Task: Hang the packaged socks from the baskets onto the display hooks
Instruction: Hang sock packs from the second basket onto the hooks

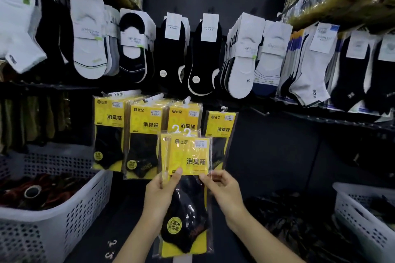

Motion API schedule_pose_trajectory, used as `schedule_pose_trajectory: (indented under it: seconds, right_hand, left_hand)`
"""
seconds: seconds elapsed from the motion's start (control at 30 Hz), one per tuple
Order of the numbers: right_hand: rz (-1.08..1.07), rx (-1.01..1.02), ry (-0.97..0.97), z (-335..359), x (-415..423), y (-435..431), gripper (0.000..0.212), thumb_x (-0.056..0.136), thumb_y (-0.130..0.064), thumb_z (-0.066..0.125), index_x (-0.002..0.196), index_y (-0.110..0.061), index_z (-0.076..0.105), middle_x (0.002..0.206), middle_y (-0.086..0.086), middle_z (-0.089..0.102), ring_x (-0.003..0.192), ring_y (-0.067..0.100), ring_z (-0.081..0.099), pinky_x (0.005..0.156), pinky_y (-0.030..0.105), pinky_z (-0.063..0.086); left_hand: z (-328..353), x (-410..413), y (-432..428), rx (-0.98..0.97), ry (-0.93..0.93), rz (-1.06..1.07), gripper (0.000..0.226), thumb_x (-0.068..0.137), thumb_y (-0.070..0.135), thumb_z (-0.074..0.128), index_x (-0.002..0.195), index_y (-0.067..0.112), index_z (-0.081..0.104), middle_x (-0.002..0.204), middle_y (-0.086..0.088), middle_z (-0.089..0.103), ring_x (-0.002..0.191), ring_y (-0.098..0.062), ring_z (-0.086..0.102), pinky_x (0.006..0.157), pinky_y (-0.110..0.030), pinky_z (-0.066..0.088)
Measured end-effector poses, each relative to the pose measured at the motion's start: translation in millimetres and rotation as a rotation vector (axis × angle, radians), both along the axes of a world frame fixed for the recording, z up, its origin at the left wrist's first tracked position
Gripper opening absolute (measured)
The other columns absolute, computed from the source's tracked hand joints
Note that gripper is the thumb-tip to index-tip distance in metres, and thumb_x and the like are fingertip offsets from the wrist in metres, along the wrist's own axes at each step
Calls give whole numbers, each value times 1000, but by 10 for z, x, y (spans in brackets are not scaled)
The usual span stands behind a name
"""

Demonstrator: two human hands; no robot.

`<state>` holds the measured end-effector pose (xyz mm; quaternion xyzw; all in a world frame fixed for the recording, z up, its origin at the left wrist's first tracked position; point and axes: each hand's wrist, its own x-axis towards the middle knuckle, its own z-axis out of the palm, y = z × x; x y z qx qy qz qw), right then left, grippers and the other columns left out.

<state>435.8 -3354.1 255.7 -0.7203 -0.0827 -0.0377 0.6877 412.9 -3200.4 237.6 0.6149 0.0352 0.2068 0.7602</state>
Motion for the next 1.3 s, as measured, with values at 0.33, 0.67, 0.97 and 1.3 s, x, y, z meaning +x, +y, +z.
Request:
schedule_pose_trajectory:
  seconds: [0.33, 0.67, 0.97, 1.3]
  right_hand:
    - [-104, 149, 116, -86, 145, -154, 9, 87, -19, 68, 85, -12, 63, 81, 7, 68, 76, 22, 59, 77, 39, 45]
    - [-368, 186, -61, 494, 556, -529, 5, 93, -13, 58, 93, -14, 63, 82, -3, 65, 79, 12, 59, 83, 32, 47]
    - [-326, 106, 50, 581, 917, -394, 10, 91, -12, 63, 100, -10, 67, 93, 7, 65, 88, 23, 62, 82, 38, 54]
    - [-464, 216, 274, 196, 942, -436, 32, 85, -12, 70, 114, -1, 62, 123, 16, 61, 114, 29, 57, 99, 37, 47]
  left_hand:
    - [0, -30, 133, 27, -15, -5, 38, 82, 50, 53, 85, 15, 68, 55, 4, 61, 49, -7, 54, 47, -20, 41]
    - [57, -23, 366, 119, -71, 207, 39, 83, 55, 47, 72, 18, 57, 45, 11, 34, 43, -2, 32, 41, -11, 27]
    - [43, -3, 381, 72, -62, 134, 38, 83, 54, 47, 78, 20, 63, 55, 4, 59, 53, -14, 52, 47, -21, 38]
    - [54, -32, 336, 40, -48, 96, 31, 86, 49, 54, 61, 33, 63, 55, 5, 58, 54, -13, 52, 51, -24, 40]
